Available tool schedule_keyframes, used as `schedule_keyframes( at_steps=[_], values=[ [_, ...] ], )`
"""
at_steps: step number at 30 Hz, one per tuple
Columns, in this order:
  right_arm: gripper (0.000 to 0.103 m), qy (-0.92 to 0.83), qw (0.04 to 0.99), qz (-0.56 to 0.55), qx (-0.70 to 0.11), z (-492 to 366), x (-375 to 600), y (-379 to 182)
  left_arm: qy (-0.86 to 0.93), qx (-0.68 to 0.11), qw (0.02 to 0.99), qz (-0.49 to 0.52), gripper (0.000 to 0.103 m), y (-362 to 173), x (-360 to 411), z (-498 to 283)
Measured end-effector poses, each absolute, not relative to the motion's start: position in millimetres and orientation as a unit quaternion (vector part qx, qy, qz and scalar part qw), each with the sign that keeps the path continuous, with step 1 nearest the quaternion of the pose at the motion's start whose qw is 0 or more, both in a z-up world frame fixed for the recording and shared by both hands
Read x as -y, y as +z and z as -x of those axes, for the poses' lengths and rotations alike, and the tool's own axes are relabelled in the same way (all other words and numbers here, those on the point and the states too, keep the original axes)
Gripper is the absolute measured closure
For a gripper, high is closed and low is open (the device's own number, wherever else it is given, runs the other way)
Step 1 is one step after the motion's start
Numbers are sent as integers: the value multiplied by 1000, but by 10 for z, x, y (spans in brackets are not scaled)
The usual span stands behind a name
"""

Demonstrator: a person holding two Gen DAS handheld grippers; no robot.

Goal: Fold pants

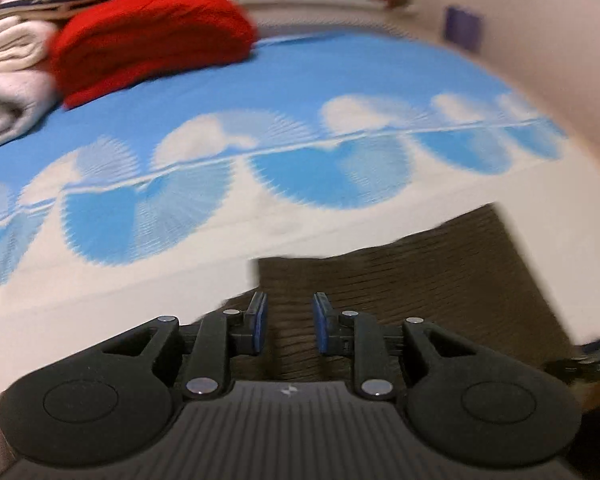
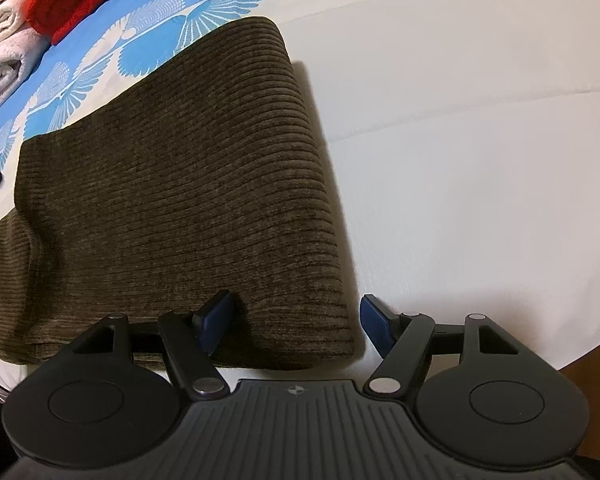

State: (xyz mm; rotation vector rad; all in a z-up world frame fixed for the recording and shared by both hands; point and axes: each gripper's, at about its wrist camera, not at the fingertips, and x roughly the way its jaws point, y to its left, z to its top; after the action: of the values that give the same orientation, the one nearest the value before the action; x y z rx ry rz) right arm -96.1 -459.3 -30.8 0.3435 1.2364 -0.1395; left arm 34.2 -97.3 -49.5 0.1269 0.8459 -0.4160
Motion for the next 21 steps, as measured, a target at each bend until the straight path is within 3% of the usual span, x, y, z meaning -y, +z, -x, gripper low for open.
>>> schedule_keyframes(
  at_steps=[2, 6, 11, 15, 18, 21],
  values=[
    [31, -67, 798, -161, -576, 963, 4595, -310, -223, -428, 873, -73, 71, -605, 1056, -310],
    [31, -72, 799, -154, -577, 949, 4558, -311, -176, -550, 796, -182, 66, -1226, 1198, -333],
    [31, -74, 798, -152, -578, 939, 4537, -313, -208, -501, 826, -153, 64, -799, 1169, -217],
    [32, -75, 800, -148, -577, 941, 4525, -315, -269, -523, 800, -119, 58, -775, 1167, -74],
    [37, -74, 802, -145, -575, 948, 4504, -310, -286, -573, 739, -207, 56, -1168, 1343, 157],
    [46, -74, 807, -136, -570, 943, 4455, -278, -284, -543, 750, -251, 54, -1154, 1430, 322]
  ],
)
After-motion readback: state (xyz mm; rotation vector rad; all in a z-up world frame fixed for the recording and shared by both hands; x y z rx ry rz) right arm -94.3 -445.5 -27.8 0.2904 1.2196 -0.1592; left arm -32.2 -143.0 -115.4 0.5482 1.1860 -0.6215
